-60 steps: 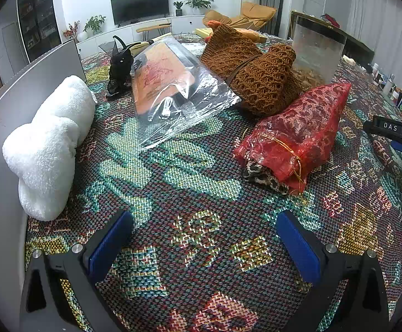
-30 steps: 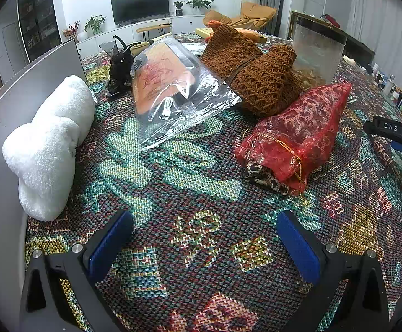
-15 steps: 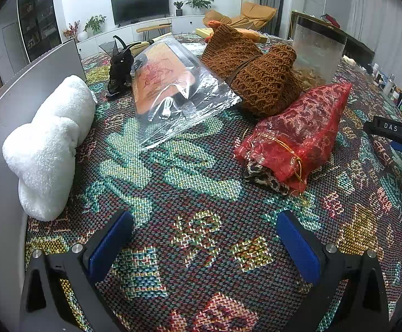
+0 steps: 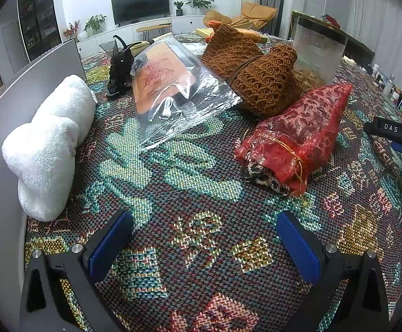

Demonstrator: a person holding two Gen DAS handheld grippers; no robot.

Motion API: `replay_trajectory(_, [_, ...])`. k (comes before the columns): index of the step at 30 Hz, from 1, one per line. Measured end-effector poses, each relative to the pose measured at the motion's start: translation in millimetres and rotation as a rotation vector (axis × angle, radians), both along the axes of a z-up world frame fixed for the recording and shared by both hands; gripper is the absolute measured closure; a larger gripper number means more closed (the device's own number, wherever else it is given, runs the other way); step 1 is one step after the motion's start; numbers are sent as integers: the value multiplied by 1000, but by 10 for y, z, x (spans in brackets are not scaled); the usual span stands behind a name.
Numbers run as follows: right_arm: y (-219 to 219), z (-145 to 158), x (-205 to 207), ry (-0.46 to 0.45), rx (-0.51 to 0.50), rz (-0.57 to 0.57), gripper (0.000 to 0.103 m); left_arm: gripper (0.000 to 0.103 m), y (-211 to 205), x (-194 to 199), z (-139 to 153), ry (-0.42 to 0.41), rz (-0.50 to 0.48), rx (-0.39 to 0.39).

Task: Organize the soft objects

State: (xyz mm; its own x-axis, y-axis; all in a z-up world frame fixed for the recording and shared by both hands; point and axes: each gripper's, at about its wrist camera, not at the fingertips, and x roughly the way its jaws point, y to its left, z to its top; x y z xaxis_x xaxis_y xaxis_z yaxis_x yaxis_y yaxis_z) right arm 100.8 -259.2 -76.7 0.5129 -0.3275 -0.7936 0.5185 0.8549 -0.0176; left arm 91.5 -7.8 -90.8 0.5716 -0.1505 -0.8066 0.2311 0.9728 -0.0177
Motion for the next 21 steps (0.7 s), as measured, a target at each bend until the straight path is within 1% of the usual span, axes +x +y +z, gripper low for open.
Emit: replay_trajectory(21, [9, -1, 5, 0, 0, 0, 13, 0, 7, 30, -5, 1, 2, -3])
